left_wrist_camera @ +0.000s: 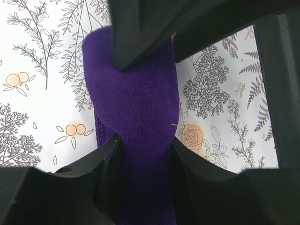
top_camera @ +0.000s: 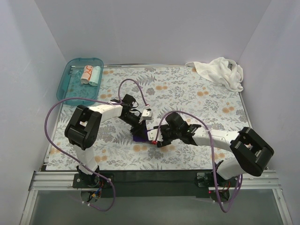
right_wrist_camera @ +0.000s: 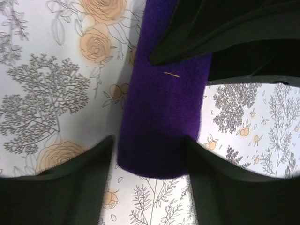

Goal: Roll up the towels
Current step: Roll the towel

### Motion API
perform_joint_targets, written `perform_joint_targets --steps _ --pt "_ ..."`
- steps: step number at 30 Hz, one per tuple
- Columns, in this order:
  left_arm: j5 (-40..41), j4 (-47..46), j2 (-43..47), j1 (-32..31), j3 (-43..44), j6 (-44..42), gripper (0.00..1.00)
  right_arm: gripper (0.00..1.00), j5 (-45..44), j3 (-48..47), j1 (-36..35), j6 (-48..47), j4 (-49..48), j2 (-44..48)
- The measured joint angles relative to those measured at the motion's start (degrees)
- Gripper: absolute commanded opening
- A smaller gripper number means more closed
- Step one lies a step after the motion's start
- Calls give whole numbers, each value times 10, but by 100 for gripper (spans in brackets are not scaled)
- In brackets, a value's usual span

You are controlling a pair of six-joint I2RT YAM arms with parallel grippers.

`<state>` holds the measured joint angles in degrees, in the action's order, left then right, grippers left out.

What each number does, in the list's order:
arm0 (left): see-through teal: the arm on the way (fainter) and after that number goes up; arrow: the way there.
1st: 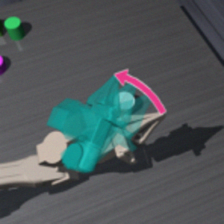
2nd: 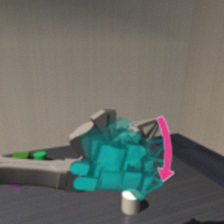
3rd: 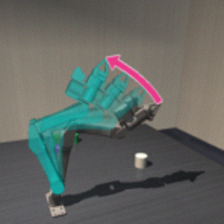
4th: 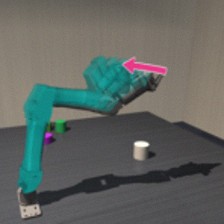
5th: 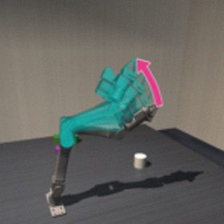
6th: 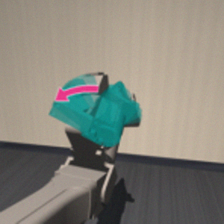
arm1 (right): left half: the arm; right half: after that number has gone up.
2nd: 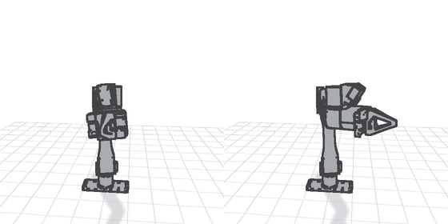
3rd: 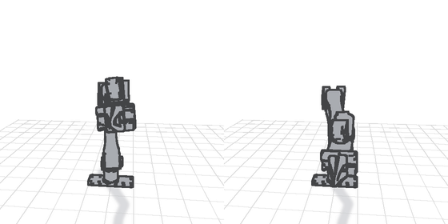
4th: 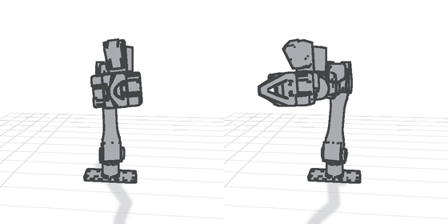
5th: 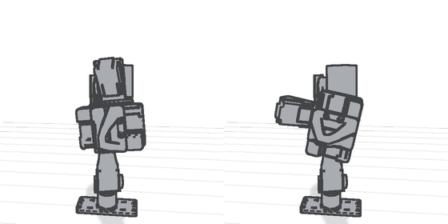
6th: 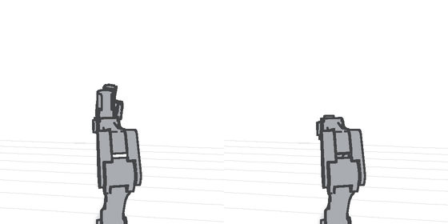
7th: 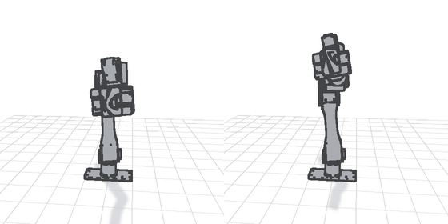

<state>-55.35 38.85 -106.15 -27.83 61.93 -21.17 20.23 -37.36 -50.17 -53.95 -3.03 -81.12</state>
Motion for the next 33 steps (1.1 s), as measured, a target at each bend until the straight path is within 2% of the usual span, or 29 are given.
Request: perform_joint_targets --steps 3,4,7,9,10,15,18,21,24,27,33 --pt "-11 6 -4 4 1 -7 37 33 -8 -20 1 2 -5 -29" --pt "-14 10 -4 6 1 -11 42 25 -8 -31 2 9 1 -38" --pt "-25 14 -4 14 -5 -18 52 16 -2 -65 8 31 31 -62" --pt "-37 8 -2 24 -17 -18 69 10 9 -82 13 45 43 -74" --pt "-44 4 2 33 -30 -15 70 8 13 -87 14 49 46 -78" --pt "-56 -33 71 85 -107 35 73 5 49 -110 16 61 57 -99" --pt "-23 -73 174 120 -163 93 79 5 72 -128 24 73 76 -111" --pt "25 -116 321 134 -207 130 80 4 99 -148 38 88 99 -126" --pt "64 -139 435 128 -235 129 81 4 124 -175 49 103 125 -148" --pt "97 -144 507 115 -271 100 82 3 155 -210 63 120 157 -177" --pt "163 -144 572 24 -325 48 83 3 217 -286 86 150 219 -244"
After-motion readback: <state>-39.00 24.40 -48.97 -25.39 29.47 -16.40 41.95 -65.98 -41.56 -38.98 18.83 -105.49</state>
